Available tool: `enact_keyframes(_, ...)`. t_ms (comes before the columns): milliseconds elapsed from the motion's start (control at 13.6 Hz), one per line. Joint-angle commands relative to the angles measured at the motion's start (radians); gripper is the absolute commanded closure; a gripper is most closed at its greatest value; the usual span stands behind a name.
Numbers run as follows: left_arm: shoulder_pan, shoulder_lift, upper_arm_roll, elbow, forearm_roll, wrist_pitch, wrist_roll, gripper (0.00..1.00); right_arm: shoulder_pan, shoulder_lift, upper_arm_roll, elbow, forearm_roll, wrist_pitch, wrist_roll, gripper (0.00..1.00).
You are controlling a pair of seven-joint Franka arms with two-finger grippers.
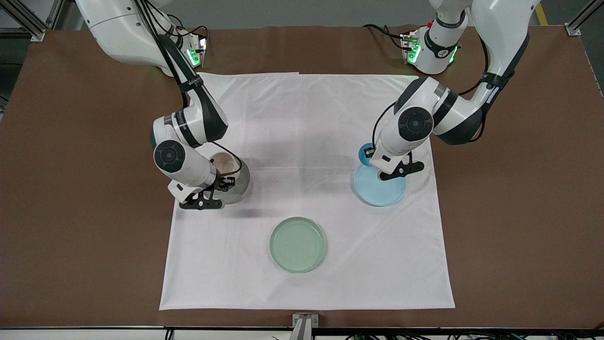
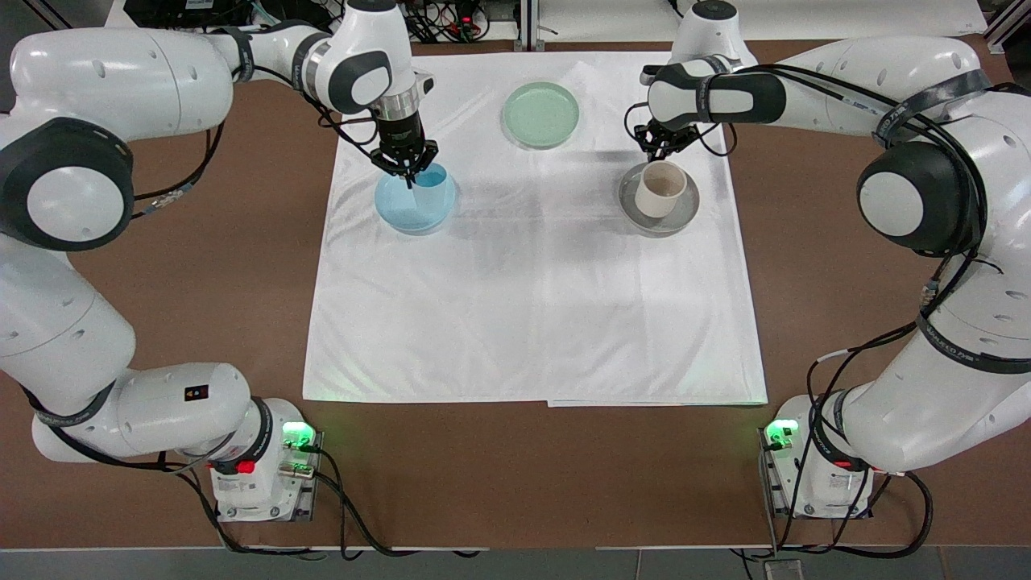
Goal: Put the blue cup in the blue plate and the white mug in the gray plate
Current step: 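Carry the mug over the gray plate while the left gripper lowers the cup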
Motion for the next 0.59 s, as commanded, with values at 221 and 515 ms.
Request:
enact_keyframes(221,0.020,0.053,0.000,-0.034,0.142,0.085,-0.014,1.00,0.004,0.015,-0.012,-0.017,0.011,0.050,0.014,1.00)
enact_keyframes(515,0.019,0.101,0.035,-0.028,0.168,0.139,-0.017,0.88,-0.002,0.025,-0.014,-0.012,0.003,0.064,0.012,0.99)
